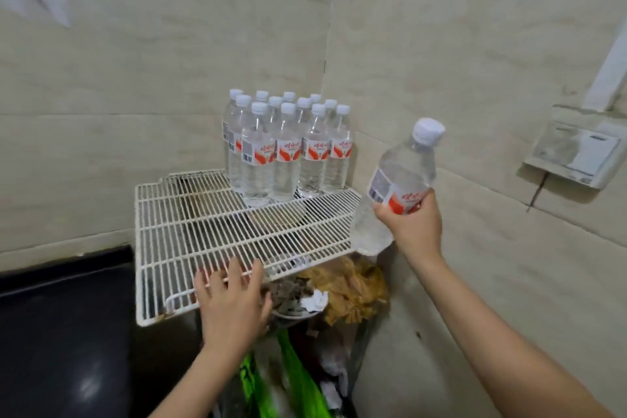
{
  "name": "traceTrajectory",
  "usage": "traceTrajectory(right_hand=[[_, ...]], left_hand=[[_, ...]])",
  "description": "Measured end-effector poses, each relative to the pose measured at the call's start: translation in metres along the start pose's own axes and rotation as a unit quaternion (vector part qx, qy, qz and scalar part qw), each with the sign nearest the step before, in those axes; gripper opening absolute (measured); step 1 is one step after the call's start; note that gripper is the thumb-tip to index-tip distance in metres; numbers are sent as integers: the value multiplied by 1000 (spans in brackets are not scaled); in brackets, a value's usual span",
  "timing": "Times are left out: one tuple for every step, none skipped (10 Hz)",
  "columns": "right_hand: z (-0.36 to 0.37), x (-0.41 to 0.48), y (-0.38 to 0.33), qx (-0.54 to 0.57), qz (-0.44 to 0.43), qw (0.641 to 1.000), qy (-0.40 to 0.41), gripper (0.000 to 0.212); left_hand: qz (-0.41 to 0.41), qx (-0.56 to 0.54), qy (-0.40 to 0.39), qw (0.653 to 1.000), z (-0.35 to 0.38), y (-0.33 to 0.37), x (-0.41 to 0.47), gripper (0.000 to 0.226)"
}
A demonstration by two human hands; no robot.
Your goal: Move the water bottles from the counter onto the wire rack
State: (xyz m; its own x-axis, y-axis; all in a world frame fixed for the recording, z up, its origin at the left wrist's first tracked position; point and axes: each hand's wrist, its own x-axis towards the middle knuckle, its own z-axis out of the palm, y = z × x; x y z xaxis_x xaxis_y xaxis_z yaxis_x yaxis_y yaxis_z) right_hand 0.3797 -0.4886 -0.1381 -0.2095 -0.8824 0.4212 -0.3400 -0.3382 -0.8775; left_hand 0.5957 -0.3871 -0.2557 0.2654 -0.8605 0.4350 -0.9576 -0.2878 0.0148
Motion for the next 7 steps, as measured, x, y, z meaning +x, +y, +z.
traceTrajectory(right_hand=[[41, 65, 6, -15, -9, 999, -39, 54], [74, 109, 27, -28, 12, 995, -91, 55], [97, 135, 44, -28, 26, 991, -130, 50], [109, 149, 51, -12, 24, 991, -132, 49], [116, 157, 54, -1, 13, 992, -127, 60], [117, 155, 58, 15, 36, 986, -161, 65], [112, 153, 47, 32, 36, 989, -142, 77]], left_hand=[[-9, 16, 4, 1000, 6, -2, -1, 50], [-31, 30, -1, 999, 8, 2, -3, 51], [-66, 47, 11, 997, 11, 7, -2, 48], [-102, 67, 41, 992, 11, 14, 1, 51], [-144, 85, 56, 984, 10, 29, 0, 59], [-184, 90, 37, 978, -2, 41, -1, 61], [-211, 91, 5, 973, -5, 52, -4, 65]])
